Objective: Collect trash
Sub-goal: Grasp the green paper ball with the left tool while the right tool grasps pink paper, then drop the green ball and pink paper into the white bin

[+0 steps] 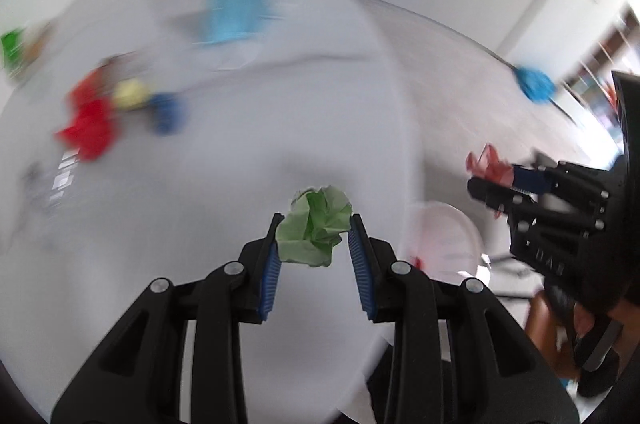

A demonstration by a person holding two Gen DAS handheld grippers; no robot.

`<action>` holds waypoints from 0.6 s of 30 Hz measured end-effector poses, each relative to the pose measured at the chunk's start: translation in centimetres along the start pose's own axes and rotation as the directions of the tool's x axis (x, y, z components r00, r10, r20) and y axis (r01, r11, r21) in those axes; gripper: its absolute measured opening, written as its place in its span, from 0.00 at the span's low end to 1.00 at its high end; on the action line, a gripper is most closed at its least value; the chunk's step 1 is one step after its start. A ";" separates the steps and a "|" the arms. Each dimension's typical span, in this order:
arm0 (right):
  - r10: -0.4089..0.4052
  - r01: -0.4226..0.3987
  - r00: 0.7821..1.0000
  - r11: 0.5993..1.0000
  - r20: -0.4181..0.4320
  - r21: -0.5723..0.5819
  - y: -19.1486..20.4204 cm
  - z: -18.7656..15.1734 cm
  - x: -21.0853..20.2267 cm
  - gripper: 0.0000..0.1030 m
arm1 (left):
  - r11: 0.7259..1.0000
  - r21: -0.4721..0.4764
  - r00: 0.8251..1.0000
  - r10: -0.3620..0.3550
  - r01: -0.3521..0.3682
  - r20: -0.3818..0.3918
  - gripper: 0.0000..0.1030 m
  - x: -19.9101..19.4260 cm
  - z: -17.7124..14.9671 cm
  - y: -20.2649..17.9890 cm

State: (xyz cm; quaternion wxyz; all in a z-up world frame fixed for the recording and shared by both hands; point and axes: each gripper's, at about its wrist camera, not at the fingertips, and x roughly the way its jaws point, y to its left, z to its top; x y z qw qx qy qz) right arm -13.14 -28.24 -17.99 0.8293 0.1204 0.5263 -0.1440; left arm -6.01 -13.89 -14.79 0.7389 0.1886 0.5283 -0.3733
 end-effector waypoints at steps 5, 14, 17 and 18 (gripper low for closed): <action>-0.078 0.084 0.996 0.987 -0.051 0.137 -7.9 -6.5 -1.4 0.29 | 0.979 0.145 0.987 -0.126 0.141 -0.104 0.31 3.8 0.1 -9.3; -0.086 0.107 0.992 0.965 -0.095 0.241 -14.0 -11.8 -1.5 0.30 | 0.946 0.248 0.963 -0.155 0.209 -0.220 0.64 7.8 -1.1 -17.7; -0.061 0.082 0.994 0.967 -0.095 0.240 -14.9 -12.6 -1.5 0.30 | 0.947 0.258 0.969 -0.142 0.193 -0.205 0.72 7.6 -1.0 -18.3; -0.054 0.075 0.994 0.970 -0.096 0.233 -14.9 -12.6 -1.4 0.31 | 0.948 0.258 0.971 -0.135 0.184 -0.197 0.73 7.3 -1.1 -18.4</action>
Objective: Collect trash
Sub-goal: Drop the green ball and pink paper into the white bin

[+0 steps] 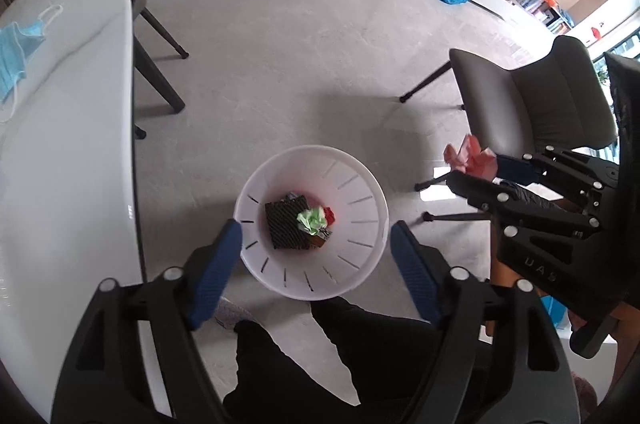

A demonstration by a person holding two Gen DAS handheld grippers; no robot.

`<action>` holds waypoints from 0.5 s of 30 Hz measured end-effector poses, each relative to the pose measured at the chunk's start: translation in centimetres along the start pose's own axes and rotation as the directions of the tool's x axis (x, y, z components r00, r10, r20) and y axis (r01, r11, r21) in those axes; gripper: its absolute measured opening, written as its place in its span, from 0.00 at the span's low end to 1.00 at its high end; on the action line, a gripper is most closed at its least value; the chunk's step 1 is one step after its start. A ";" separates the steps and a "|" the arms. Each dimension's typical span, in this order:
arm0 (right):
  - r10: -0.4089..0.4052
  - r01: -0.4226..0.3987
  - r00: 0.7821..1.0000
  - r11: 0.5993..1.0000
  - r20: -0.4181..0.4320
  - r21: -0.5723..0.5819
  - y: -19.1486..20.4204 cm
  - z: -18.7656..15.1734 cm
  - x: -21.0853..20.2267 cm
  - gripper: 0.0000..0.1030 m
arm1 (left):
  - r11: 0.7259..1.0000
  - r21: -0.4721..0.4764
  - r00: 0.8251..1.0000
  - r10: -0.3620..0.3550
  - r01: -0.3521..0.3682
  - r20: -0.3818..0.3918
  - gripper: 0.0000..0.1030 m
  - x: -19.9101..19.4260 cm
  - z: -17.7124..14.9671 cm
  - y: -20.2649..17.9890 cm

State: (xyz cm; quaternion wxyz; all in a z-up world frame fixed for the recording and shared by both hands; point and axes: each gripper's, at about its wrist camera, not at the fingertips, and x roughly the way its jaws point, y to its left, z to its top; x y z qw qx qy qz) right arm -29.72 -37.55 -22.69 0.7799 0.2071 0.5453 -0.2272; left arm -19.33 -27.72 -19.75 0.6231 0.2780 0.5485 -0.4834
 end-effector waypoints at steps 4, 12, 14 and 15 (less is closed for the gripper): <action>0.026 -0.026 1.000 0.999 -0.010 -0.040 0.8 0.1 0.5 0.31 | 0.997 -0.026 0.997 0.070 -0.069 0.027 0.80 -1.5 -0.7 0.9; 0.010 -0.014 0.999 0.997 -0.049 -0.080 3.1 0.1 2.1 0.87 | 0.989 -0.074 0.990 0.130 -0.126 0.054 0.80 -3.8 -1.3 2.9; -0.022 0.019 0.999 0.997 -0.036 -0.078 3.5 0.3 2.1 0.95 | 0.988 -0.084 0.989 0.138 -0.133 0.055 0.80 -4.1 -1.5 3.2; -0.027 0.024 0.999 0.996 -0.032 -0.080 3.7 0.3 2.1 0.95 | 0.987 -0.090 0.989 0.139 -0.134 0.055 0.80 -4.2 -1.6 3.3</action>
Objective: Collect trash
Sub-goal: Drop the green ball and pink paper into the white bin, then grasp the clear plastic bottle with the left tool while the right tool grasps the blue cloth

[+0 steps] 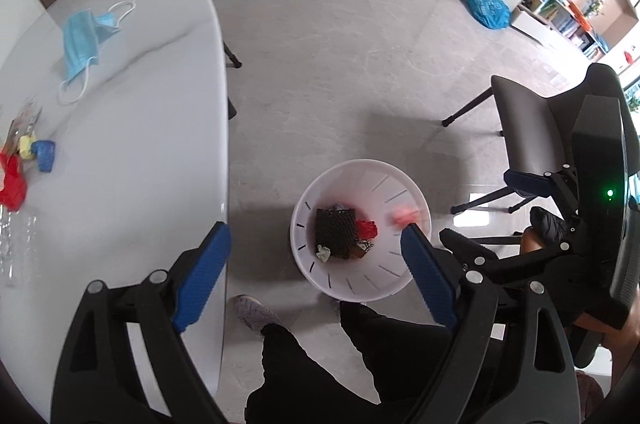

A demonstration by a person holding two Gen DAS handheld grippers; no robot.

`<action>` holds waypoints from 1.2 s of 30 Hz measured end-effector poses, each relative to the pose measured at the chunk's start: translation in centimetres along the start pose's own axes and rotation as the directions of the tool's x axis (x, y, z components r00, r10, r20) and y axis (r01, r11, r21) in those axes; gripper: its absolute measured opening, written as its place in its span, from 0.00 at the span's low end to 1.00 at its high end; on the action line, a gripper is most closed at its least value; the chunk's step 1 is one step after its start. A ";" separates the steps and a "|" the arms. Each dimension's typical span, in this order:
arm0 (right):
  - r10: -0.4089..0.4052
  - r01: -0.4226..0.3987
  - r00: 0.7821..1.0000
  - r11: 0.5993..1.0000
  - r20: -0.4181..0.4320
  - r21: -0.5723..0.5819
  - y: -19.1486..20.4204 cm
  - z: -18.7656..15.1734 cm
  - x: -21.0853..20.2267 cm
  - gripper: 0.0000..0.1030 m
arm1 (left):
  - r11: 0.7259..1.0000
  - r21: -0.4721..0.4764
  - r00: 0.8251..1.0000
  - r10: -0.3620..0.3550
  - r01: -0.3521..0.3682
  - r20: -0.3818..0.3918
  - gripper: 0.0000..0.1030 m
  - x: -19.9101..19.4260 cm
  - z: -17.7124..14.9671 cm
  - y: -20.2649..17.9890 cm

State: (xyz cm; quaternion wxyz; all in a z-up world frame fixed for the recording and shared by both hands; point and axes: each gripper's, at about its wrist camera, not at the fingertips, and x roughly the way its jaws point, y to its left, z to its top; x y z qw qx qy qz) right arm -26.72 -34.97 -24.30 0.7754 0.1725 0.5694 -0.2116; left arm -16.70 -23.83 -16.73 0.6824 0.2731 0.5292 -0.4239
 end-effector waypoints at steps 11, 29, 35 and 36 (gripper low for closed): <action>0.006 -0.006 1.000 1.000 0.004 -0.027 2.7 0.8 -0.5 0.96 | 0.999 -0.033 0.999 0.030 -0.029 0.021 0.80 -1.2 -1.2 2.3; 0.162 -0.136 0.983 0.956 0.083 -0.261 23.1 11.0 -2.1 0.97 | 0.900 -0.322 0.944 0.326 -0.294 0.047 0.81 -7.7 -8.2 27.4; 0.184 -0.154 0.980 0.940 0.073 -0.305 31.1 14.5 -1.0 0.97 | 0.893 -0.327 0.942 0.335 -0.308 0.028 0.81 -7.4 -9.1 34.7; 0.184 -0.154 0.980 0.938 0.072 -0.310 32.3 15.0 -0.7 0.97 | 0.897 -0.318 0.943 0.332 -0.307 0.025 0.81 -7.1 -9.0 35.8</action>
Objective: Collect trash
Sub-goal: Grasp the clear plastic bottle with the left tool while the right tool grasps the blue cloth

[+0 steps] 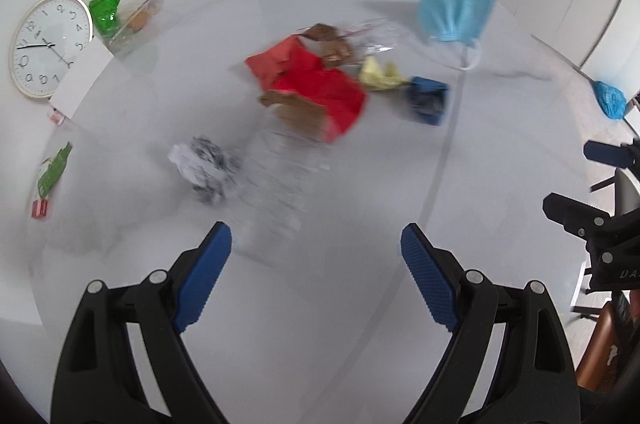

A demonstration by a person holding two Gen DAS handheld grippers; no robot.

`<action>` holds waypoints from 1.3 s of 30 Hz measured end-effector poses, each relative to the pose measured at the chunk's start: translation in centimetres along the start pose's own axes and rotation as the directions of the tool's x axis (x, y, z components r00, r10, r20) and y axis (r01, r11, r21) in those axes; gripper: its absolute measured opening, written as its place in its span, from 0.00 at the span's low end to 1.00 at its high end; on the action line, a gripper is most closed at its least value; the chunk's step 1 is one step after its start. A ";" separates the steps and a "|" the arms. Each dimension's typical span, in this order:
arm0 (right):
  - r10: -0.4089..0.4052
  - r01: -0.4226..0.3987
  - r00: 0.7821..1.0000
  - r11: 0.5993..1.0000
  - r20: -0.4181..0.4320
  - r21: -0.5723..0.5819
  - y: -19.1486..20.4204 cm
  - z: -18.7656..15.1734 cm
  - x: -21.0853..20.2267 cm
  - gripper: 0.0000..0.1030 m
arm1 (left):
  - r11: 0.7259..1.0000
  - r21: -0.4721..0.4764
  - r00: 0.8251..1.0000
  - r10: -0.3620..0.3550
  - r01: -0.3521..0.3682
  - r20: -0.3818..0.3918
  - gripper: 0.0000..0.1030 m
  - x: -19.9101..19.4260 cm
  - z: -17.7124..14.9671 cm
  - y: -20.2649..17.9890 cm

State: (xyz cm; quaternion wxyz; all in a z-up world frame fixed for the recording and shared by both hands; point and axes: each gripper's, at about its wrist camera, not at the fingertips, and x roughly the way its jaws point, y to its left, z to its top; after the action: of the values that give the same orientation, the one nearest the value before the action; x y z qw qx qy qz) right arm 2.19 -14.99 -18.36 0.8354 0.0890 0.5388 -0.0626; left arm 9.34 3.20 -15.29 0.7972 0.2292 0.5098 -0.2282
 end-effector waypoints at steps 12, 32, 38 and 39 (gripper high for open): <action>-0.035 0.036 0.999 0.997 -0.019 0.063 3.3 5.7 4.9 0.97 | 0.987 0.139 0.994 -0.074 0.085 -0.080 0.81 7.1 2.9 2.1; 0.002 0.005 0.998 0.992 -0.058 0.122 2.8 9.2 10.1 0.45 | 0.990 0.126 0.998 -0.065 0.067 -0.018 0.61 4.0 0.9 2.2; 0.006 -0.001 0.998 0.995 -0.055 0.098 3.2 8.2 8.8 0.16 | 0.996 0.074 0.998 -0.056 0.057 -0.017 0.61 2.0 -0.5 1.5; 0.006 -0.001 0.999 0.996 -0.051 0.092 3.2 7.9 8.4 0.12 | 0.996 0.068 0.998 -0.057 0.058 -0.018 0.61 1.8 -0.8 1.1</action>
State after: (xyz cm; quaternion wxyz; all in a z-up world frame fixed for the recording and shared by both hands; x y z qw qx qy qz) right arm 13.30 -13.67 -22.60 0.8165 0.1299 0.5564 -0.0834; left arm 10.13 4.34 -17.10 0.7777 0.2436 0.5146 -0.2666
